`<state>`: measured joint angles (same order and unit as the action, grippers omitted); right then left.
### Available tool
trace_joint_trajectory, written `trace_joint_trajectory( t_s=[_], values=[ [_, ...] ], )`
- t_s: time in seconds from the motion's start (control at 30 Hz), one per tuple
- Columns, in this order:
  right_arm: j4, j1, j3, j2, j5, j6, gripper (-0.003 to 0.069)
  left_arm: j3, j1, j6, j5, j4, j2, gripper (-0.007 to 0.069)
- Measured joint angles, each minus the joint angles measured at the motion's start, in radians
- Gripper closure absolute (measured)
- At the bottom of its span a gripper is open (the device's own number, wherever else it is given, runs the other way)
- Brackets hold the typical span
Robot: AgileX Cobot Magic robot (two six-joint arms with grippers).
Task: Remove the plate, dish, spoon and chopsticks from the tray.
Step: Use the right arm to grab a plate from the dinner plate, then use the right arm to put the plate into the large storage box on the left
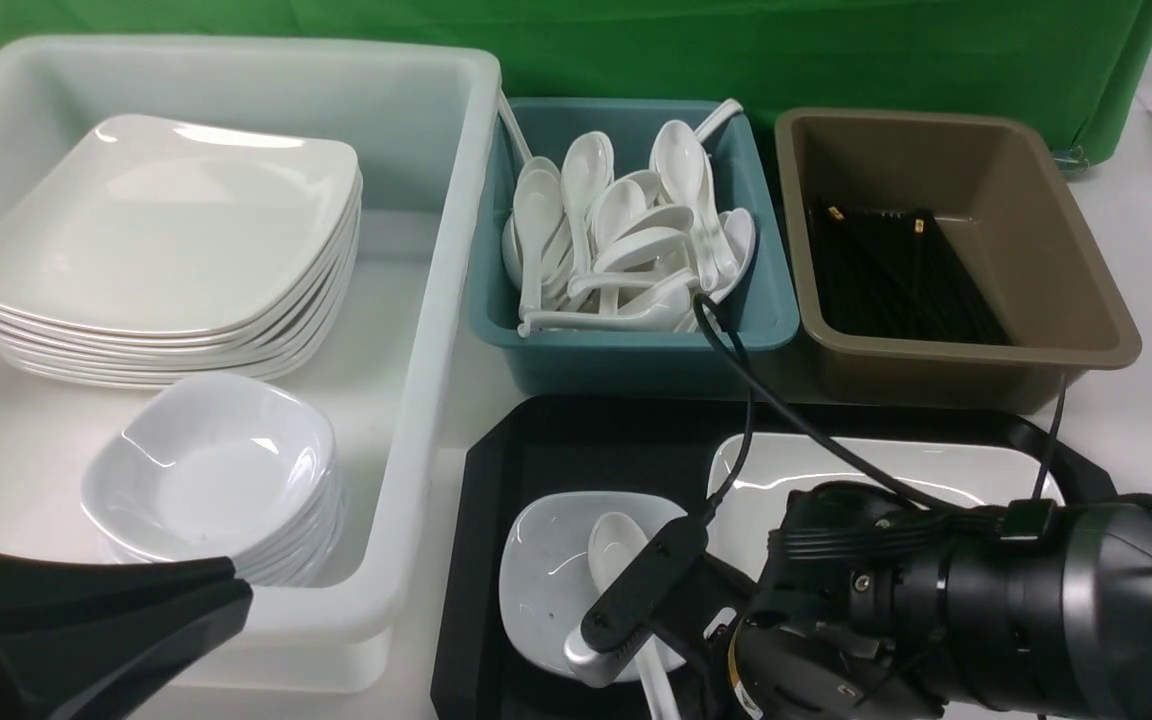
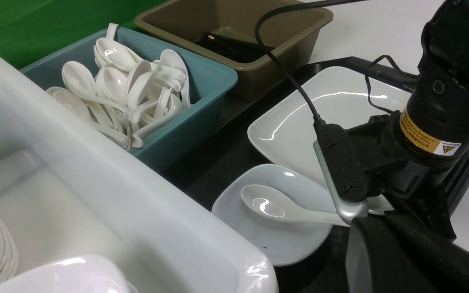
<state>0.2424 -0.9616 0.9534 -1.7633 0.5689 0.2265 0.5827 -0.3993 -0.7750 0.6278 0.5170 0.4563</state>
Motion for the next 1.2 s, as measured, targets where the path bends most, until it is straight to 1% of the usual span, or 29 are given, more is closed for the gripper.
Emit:
trace_joint_trajectory(
  t_s=[0.1,0.17,0.33,0.43,0.47,0.53,0.77,0.83,0.87,0.93,1.07,1.17,1.2],
  values=[
    [0.022,0.000,0.000,0.000,0.002,0.000,0.0270,0.000,0.000,0.000,0.000,0.000,0.000,0.0607],
    [0.029,0.000,0.000,0.005,0.011,0.001,0.0324,0.000,0.000,-0.001,0.000,0.000,0.000,0.0607],
    [0.034,0.000,-0.003,0.028,0.037,0.000,0.0350,0.000,0.000,-0.002,0.000,0.000,0.000,0.0607],
    [0.026,0.000,-0.011,0.095,0.084,0.004,0.0406,0.000,0.000,-0.003,0.000,0.001,0.000,0.0607],
    [0.024,0.000,-0.011,0.106,0.089,0.006,0.0414,0.000,0.000,-0.003,0.000,0.001,0.000,0.0607],
    [0.025,0.000,-0.011,0.189,0.132,0.021,0.0463,0.000,0.000,-0.003,0.000,0.001,0.000,0.0607],
    [0.025,0.000,0.002,0.371,0.267,0.027,0.0535,0.000,0.000,-0.003,0.000,0.001,0.000,0.0607],
    [0.027,0.000,0.037,0.416,0.340,0.027,0.0567,0.000,0.000,-0.003,0.000,0.001,0.000,0.0607],
    [0.029,0.000,0.037,0.419,0.346,0.027,0.0569,0.000,0.000,-0.003,0.000,0.001,0.000,0.0607],
    [0.041,0.000,0.085,0.442,0.422,0.027,0.0592,0.000,0.000,-0.003,0.000,0.001,0.000,0.0607],
    [0.057,-0.006,0.182,0.449,0.541,0.026,0.0599,0.000,0.000,-0.003,-0.001,0.001,0.000,0.0607],
    [0.062,-0.028,0.232,0.449,0.559,0.022,0.0599,0.000,0.000,-0.003,-0.001,0.001,0.000,0.0607],
    [0.065,-0.062,0.274,0.449,0.559,0.019,0.0599,0.000,0.000,-0.003,-0.001,0.001,0.000,0.0607]
  ],
)
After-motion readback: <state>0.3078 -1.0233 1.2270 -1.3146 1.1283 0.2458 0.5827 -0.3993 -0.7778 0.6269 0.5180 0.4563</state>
